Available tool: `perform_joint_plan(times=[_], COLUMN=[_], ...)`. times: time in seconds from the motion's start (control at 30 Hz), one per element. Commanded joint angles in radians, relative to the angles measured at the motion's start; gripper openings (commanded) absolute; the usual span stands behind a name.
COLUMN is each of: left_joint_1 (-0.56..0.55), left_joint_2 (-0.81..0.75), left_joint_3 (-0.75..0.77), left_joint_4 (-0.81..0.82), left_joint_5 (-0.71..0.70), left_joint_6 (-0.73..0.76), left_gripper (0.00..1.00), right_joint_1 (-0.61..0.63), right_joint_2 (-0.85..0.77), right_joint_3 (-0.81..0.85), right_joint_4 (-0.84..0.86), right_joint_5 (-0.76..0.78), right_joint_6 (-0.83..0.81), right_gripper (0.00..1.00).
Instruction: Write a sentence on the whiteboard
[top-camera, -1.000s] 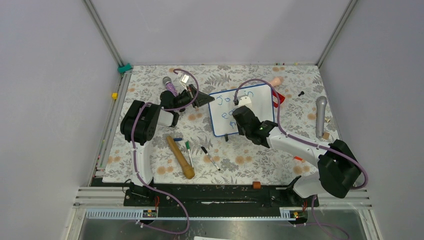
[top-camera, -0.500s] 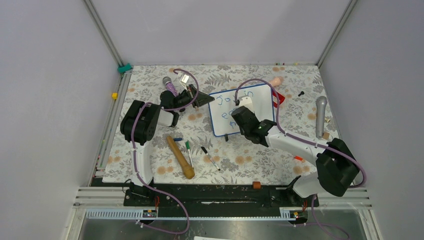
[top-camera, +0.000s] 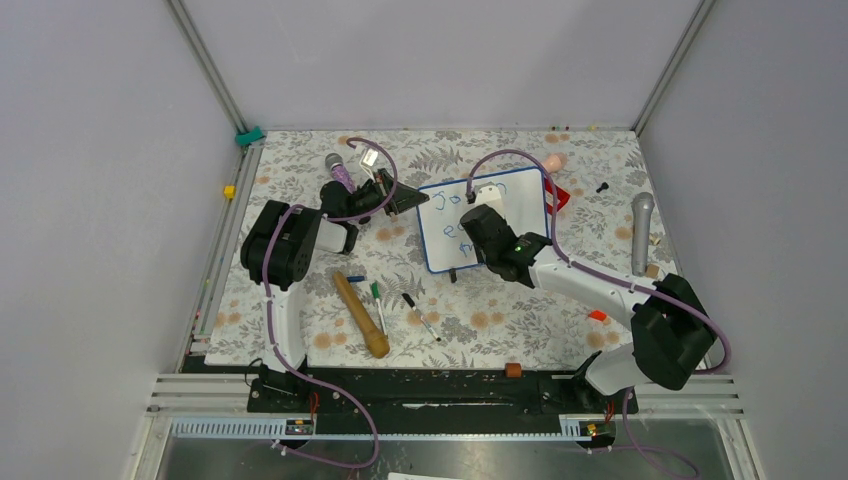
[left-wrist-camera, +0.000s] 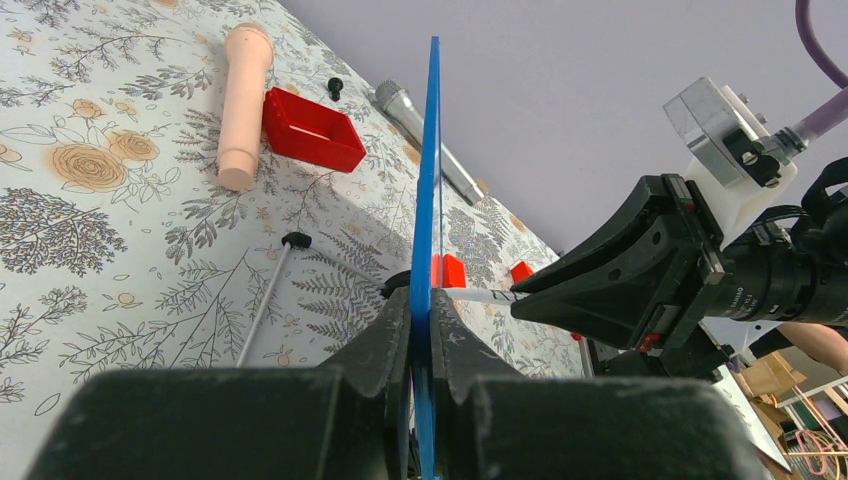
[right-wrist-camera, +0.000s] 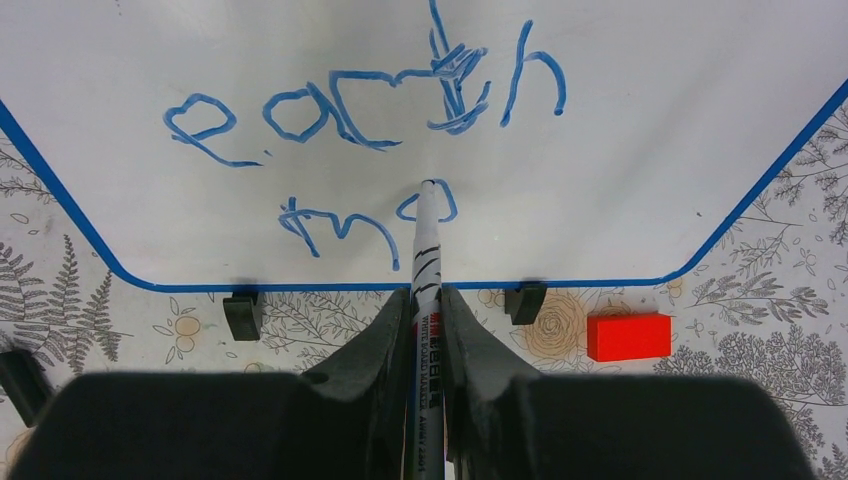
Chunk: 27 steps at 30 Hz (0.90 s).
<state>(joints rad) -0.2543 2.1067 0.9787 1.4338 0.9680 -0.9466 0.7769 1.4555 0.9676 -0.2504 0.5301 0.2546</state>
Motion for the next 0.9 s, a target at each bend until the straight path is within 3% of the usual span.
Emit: perform_joint_plan(times=[0.0, 0.5, 0.77, 0.87], left_joint_1=[-0.013, -0.013, -0.013, -0.013], left_joint_2=[-0.01, -0.014, -0.013, -0.013], left_joint_3=[-0.011, -0.012, -0.012, -0.012], left_joint_4=[0.04, 0.04, 0.04, 0.042], left_joint_5=[0.045, 0.048, 0.048, 0.048], left_joint_6=[0.089, 0.091, 0.091, 0.091], left_gripper=[0.0, 0.0, 0.0, 0.0], right_joint_1=[-0.01, -0.051, -0.115, -0.114], right_joint_2=[0.005, -0.156, -0.254, -0.258], right_joint_3=[0.02, -0.048, -0.178, -0.19], right_joint_4=[0.02, 0.035, 0.21, 0.191], right_joint_5=[-0.044, -0.075, -0.224, -0.256], right_joint_6=[-0.002, -0.001, -0.064, -0.119], right_gripper=[0.0, 0.0, 0.0, 0.0])
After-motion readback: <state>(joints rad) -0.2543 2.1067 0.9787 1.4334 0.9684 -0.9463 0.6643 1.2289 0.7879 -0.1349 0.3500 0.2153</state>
